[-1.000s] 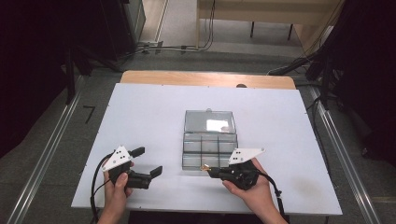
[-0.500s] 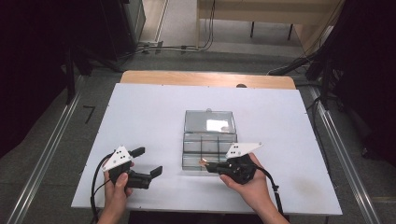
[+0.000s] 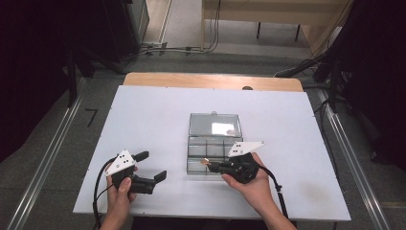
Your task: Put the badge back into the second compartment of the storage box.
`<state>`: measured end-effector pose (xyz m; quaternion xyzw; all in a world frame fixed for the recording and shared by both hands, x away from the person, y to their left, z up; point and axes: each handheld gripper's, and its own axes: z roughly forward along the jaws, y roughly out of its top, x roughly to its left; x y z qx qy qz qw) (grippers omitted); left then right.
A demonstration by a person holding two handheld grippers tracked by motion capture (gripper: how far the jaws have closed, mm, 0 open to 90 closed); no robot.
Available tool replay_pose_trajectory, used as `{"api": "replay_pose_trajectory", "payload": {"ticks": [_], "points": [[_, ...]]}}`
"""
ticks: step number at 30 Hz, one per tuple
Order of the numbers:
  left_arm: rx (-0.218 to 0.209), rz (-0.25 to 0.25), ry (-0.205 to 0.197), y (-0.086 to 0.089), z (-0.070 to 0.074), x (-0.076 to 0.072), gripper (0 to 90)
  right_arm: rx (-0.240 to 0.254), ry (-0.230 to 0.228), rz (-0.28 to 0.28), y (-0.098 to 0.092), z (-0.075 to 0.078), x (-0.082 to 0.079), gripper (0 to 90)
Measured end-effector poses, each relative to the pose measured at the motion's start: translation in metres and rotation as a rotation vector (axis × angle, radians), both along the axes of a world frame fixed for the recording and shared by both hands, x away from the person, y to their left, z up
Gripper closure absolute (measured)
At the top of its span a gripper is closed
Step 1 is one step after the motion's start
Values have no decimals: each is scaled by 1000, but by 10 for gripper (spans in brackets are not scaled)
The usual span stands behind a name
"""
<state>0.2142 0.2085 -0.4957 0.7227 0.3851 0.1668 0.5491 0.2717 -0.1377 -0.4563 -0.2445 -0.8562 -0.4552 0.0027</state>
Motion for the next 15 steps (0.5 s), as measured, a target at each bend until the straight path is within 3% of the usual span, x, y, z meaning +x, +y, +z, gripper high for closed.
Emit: {"api": "replay_pose_trajectory", "payload": {"ticks": [15], "points": [[-1,-2,1,-1,0,0,0,-7,0,-14,3,0,14,870]]}}
